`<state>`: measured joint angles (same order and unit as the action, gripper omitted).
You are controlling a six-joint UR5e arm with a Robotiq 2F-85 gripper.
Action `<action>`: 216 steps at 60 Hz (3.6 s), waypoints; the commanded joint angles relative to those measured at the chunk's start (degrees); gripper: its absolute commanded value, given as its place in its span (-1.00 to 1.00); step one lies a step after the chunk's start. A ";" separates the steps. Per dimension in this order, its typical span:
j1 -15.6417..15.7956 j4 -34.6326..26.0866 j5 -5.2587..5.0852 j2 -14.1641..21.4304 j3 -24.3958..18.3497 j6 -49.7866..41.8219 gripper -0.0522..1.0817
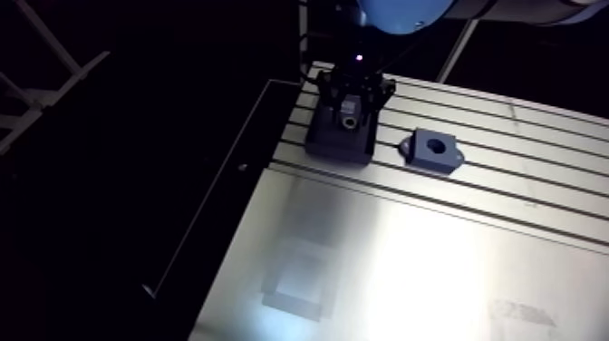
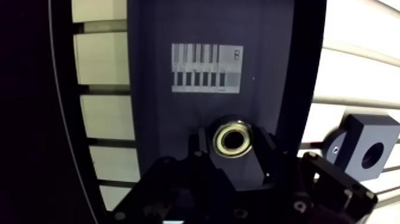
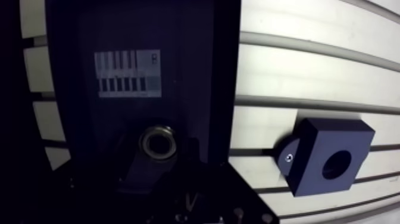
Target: Pick up the bearing and press it into the housing until flush.
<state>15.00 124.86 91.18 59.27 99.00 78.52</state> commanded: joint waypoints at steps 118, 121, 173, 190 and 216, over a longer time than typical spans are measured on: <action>0.21 -0.01 1.41 0.53 0.43 0.45 0.16; 0.21 -0.08 1.41 0.53 0.45 0.44 0.17; -4.75 -9.13 1.06 11.18 0.18 4.17 0.46; -10.00 -11.67 1.13 14.64 2.14 7.62 0.53; -14.21 -10.30 2.05 17.23 7.10 13.23 0.55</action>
<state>1.52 113.97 92.57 75.99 104.82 90.22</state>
